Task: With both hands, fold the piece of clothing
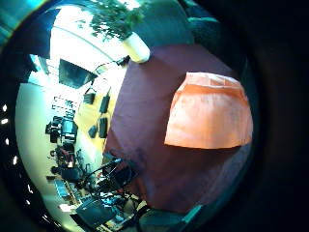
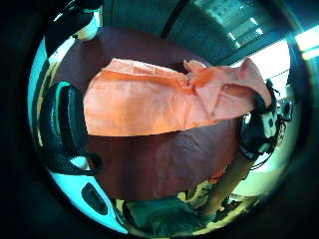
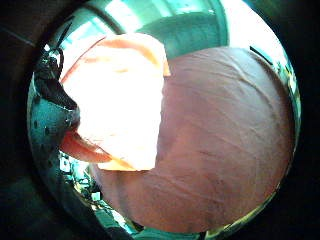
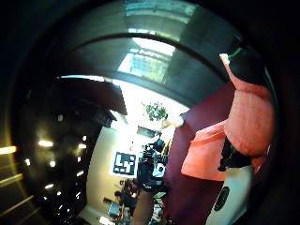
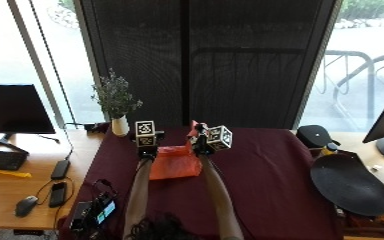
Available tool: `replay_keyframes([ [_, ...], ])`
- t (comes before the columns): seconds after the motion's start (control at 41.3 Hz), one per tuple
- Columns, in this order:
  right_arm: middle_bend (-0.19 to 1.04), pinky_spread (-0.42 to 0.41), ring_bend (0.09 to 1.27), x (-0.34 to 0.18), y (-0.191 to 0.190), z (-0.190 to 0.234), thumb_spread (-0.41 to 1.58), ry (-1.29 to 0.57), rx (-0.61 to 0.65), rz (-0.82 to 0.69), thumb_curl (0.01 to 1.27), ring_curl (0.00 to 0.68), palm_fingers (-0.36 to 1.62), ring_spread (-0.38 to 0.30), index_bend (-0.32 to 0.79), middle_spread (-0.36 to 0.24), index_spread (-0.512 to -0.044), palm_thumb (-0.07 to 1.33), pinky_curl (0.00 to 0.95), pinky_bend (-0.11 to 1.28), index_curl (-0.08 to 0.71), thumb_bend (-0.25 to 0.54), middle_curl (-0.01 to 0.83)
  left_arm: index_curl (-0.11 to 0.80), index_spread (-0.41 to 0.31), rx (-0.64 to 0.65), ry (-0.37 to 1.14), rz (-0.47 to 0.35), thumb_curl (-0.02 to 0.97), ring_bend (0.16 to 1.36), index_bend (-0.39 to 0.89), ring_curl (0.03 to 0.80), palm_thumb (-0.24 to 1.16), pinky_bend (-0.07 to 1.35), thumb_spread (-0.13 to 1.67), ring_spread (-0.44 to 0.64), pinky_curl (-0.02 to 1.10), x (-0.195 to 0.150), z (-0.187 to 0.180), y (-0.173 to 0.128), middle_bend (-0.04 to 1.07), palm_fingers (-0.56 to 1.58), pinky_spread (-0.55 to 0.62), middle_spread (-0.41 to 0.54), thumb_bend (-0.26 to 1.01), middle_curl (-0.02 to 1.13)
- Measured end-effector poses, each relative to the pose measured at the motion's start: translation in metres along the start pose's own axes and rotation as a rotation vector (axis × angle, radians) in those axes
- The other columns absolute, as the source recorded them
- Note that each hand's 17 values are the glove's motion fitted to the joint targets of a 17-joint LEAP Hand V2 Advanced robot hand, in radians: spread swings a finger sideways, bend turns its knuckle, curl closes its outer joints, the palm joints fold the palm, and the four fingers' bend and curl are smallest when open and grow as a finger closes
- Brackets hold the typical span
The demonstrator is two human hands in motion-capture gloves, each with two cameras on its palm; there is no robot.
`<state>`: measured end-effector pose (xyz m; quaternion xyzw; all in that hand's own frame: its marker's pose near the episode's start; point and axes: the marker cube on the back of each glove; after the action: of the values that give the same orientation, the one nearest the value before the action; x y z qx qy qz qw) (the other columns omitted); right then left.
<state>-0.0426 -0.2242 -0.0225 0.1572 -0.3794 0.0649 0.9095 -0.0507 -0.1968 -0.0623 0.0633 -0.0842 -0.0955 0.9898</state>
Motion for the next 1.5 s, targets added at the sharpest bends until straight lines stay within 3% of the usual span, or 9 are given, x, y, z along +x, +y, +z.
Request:
replay_keyframes([
  [0.363, 0.21, -0.306, 0.63, -0.044, 0.07, 0.178, 0.45, 0.2, -0.406, -0.107, 0.64, 0.442, 0.97, -0.272, 0.04, -0.195, -0.278, 1.17, 0.367, 0.69, 0.124, -0.031, 0.449, 0.407, -0.143, 0.087, 0.078, -0.096, 0.314, 0.45, 0.15, 0.337, 0.67, 0.34, 1.57, 0.15, 0.34, -0.076, -0.002, 0.008, 0.19, 0.43, 0.32, -0.069, 0.21, 0.38],
  [0.557, 0.2, -0.305, 0.62, -0.038, 0.09, 0.238, 0.43, 0.378, -0.346, -0.394, 0.66, 0.446, 0.98, -0.272, 0.02, -0.188, -0.277, 1.13, 0.368, 0.7, 0.104, -0.034, 0.459, 0.397, -0.134, 0.03, 0.101, -0.101, 0.353, 0.45, 0.15, 0.336, 0.77, 0.35, 1.57, 0.15, 0.35, -0.087, 0.024, 0.017, 0.18, 0.43, 0.32, -0.069, 0.25, 0.38],
  [0.702, 0.21, -0.305, 0.62, -0.037, 0.112, 0.261, 0.45, 0.212, -0.548, -0.501, 0.66, 0.447, 1.0, -0.268, 0.03, -0.179, -0.28, 1.11, 0.368, 0.69, 0.096, -0.031, 0.464, 0.391, -0.123, 0.03, 0.096, -0.096, 0.377, 0.46, 0.15, 0.335, 0.82, 0.35, 1.56, 0.16, 0.36, -0.087, 0.04, 0.014, 0.18, 0.42, 0.32, -0.067, 0.27, 0.39],
  [0.774, 0.2, -0.296, 0.6, -0.028, 0.118, 0.249, 0.49, 0.252, -0.663, -0.424, 0.66, 0.445, 0.95, -0.261, 0.03, -0.169, -0.284, 1.1, 0.371, 0.69, 0.094, -0.03, 0.466, 0.388, -0.12, 0.03, 0.111, -0.087, 0.382, 0.46, 0.15, 0.335, 0.83, 0.35, 1.56, 0.16, 0.36, -0.085, 0.045, 0.011, 0.18, 0.42, 0.32, -0.066, 0.27, 0.39],
  [0.895, 0.19, -0.252, 0.54, -0.033, 0.107, 0.226, 0.62, 0.039, -0.786, -0.659, 0.65, 0.431, 0.88, -0.227, 0.07, -0.152, -0.282, 1.08, 0.37, 0.67, 0.105, -0.024, 0.463, 0.382, -0.118, 0.056, 0.147, -0.081, 0.394, 0.46, 0.15, 0.334, 0.84, 0.35, 1.55, 0.16, 0.36, -0.08, 0.05, 0.003, 0.18, 0.42, 0.32, -0.066, 0.28, 0.39],
  [1.089, 0.18, -0.035, 0.35, -0.013, 0.079, 0.115, 0.88, 0.574, -0.921, -0.345, 0.62, 0.385, 0.71, -0.107, 0.22, -0.15, -0.264, 0.99, 0.333, 0.51, 0.207, -0.026, 0.451, 0.374, -0.117, 0.055, 0.151, -0.056, 0.406, 0.46, 0.15, 0.333, 0.85, 0.35, 1.54, 0.16, 0.37, -0.052, 0.031, 0.019, 0.19, 0.42, 0.32, -0.073, 0.28, 0.39],
  [1.186, 0.16, 0.035, 0.28, -0.004, 0.053, 0.059, 1.01, 0.97, -0.754, -0.268, 0.58, 0.353, 0.68, -0.08, 0.24, -0.161, -0.265, 0.91, 0.312, 0.47, 0.244, -0.046, 0.431, 0.374, -0.116, 0.036, 0.16, -0.042, 0.405, 0.46, 0.15, 0.331, 0.83, 0.34, 1.54, 0.15, 0.37, -0.037, 0.027, 0.024, 0.19, 0.43, 0.32, -0.075, 0.27, 0.4],
  [1.258, 0.15, 0.097, 0.22, -0.005, 0.041, 0.007, 1.09, 1.17, -0.591, -0.204, 0.54, 0.357, 0.55, -0.036, 0.24, -0.077, -0.285, 0.82, 0.325, 0.47, 0.276, -0.055, 0.424, 0.372, -0.116, -0.024, 0.196, -0.016, 0.397, 0.46, 0.15, 0.331, 0.79, 0.34, 1.54, 0.14, 0.37, -0.019, 0.019, 0.038, 0.2, 0.45, 0.31, -0.076, 0.24, 0.4],
  [1.5, 0.13, 0.201, 0.2, 0.022, 0.014, -0.053, 1.29, 1.084, -0.248, -0.212, 0.5, 0.337, 0.42, 0.045, 0.17, -0.052, -0.305, 0.8, 0.319, 0.48, 0.302, 0.005, 0.364, 0.351, -0.115, -0.007, 0.226, 0.093, 0.385, 0.48, 0.13, 0.336, 0.72, 0.32, 1.53, 0.11, 0.37, 0.027, 0.015, 0.044, 0.21, 0.48, 0.3, -0.09, 0.21, 0.41],
])
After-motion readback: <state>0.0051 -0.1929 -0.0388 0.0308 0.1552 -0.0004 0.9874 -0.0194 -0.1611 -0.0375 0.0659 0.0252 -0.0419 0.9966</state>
